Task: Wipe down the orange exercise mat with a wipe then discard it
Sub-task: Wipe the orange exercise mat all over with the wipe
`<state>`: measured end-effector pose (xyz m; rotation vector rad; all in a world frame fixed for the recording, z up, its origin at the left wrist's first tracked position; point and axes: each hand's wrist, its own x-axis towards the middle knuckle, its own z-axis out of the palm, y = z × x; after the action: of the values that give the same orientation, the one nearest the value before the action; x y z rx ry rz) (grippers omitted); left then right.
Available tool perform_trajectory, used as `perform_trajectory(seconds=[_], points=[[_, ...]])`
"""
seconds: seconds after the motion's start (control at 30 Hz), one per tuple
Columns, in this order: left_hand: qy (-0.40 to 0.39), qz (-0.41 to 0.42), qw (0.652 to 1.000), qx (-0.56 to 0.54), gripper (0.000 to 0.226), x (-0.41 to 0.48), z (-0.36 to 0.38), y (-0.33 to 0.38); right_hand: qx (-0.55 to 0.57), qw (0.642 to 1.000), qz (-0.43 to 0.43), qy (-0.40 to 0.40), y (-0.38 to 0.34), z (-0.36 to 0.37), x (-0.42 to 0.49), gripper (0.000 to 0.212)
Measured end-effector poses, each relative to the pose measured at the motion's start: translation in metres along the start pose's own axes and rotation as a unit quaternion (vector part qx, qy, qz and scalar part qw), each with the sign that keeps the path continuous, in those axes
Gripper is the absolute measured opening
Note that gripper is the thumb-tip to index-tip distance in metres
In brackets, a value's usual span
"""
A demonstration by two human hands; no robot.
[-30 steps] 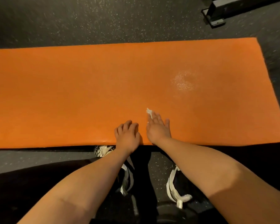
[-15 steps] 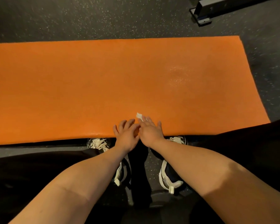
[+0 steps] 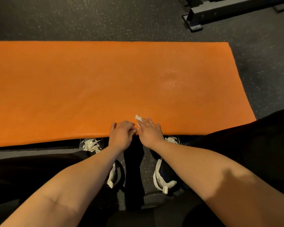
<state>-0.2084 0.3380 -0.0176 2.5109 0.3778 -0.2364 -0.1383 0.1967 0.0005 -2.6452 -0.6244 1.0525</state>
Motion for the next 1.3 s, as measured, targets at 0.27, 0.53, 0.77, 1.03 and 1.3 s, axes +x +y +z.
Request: perform_trajectory(seconds=[0.27, 0.53, 0.77, 1.03, 1.3], points=[[0.034, -0.108, 0.993, -0.017, 0.01, 0.005, -0.032, -0.007, 0.067, 0.996, -0.014, 0.05, -0.03, -0.004, 0.008, 0.053], [0.112, -0.282, 0.952, 0.028, 0.022, -0.003, -0.07, -0.053, 0.075, 0.997, -0.022, -0.017, -0.061, -0.006, 0.027, 0.054], [0.053, -0.092, 0.994, -0.034, 0.029, 0.011, -0.028, -0.024, 0.116, 0.992, -0.009, -0.054, -0.051, -0.007, 0.037, 0.055], [-0.062, -0.028, 0.997, 0.029, 0.051, 0.028, 0.016, 0.018, 0.097, 0.991, 0.037, 0.085, 0.012, -0.028, 0.03, 0.051], [-0.059, -0.155, 0.98, 0.109, 0.058, 0.047, 0.014, 0.008, 0.041, 0.997, 0.024, 0.063, 0.04, -0.018, 0.023, 0.053]])
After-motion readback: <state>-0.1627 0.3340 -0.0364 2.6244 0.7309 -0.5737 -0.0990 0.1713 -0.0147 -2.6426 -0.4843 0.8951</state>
